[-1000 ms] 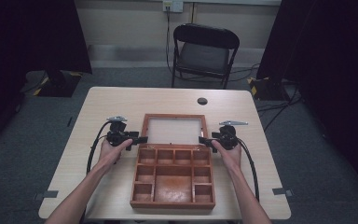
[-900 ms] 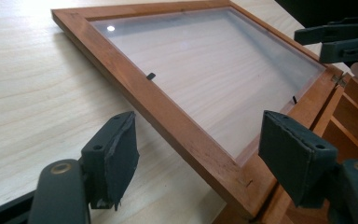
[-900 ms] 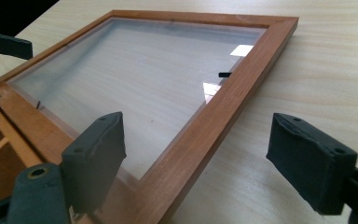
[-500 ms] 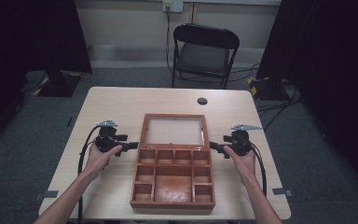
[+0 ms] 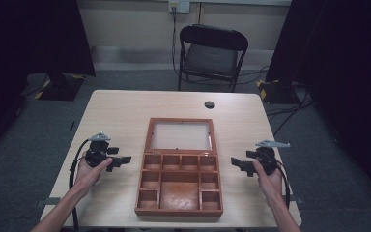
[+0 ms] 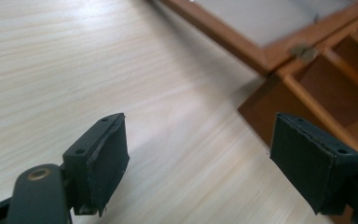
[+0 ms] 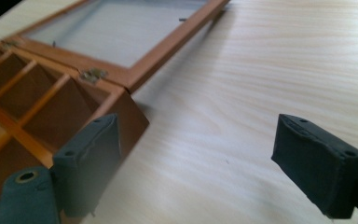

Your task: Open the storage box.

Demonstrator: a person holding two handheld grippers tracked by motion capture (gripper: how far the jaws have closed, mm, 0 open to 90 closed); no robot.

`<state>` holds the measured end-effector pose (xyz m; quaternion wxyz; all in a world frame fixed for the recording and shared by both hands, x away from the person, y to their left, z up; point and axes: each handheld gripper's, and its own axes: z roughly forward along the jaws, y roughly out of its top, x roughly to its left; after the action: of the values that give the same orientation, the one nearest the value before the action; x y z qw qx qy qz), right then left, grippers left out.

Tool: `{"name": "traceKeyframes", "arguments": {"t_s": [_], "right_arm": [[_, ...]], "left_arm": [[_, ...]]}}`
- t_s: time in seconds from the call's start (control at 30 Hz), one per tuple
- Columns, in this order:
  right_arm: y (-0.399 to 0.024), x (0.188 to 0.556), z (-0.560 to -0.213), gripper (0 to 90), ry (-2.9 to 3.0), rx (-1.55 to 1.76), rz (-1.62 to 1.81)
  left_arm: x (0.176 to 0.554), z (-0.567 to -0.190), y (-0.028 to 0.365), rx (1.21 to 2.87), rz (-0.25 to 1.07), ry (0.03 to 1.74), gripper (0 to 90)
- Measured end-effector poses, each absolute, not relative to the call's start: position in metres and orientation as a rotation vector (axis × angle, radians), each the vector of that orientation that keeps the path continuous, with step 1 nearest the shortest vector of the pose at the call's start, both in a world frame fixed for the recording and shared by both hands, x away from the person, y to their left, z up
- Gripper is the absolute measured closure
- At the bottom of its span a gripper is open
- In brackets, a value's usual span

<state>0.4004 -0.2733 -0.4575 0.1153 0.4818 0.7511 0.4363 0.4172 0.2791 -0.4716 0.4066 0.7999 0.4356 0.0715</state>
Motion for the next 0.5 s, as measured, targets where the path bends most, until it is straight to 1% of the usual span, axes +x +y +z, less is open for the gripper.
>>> {"name": "traceKeyframes", "arguments": {"t_s": [0.13, 0.23, 0.3, 0.4, 0.43, 0.47, 0.5], "right_arm": [[-0.279, 0.387, -0.464, 14.5, 2.217, 1.426, 1.2], [-0.282, 0.379, -0.469, 14.6, 2.233, 1.425, 1.14], [-0.282, 0.374, -0.474, 14.6, 2.244, 1.421, 1.081], [-0.283, 0.372, -0.483, 14.6, 2.235, 1.434, 0.998], [-0.283, 0.372, -0.483, 14.6, 2.235, 1.434, 0.998], [-0.284, 0.372, -0.489, 14.1, 2.232, 1.462, 0.941], [-0.284, 0.372, -0.489, 14.1, 2.232, 1.462, 0.941]], "left_arm": [[0.407, -0.477, 0.283, 2.06, 0.188, 1.085, 18.5], [0.403, -0.481, 0.288, 2.061, 0.196, 1.105, 18.7], [0.402, -0.485, 0.29, 2.104, 0.253, 1.123, 18.7], [0.403, -0.491, 0.291, 2.119, 0.348, 1.156, 18.1], [0.403, -0.491, 0.291, 2.119, 0.348, 1.156, 18.1], [0.402, -0.494, 0.288, 2.117, 0.416, 1.163, 17.8], [0.402, -0.494, 0.288, 2.117, 0.416, 1.163, 17.5]]}}
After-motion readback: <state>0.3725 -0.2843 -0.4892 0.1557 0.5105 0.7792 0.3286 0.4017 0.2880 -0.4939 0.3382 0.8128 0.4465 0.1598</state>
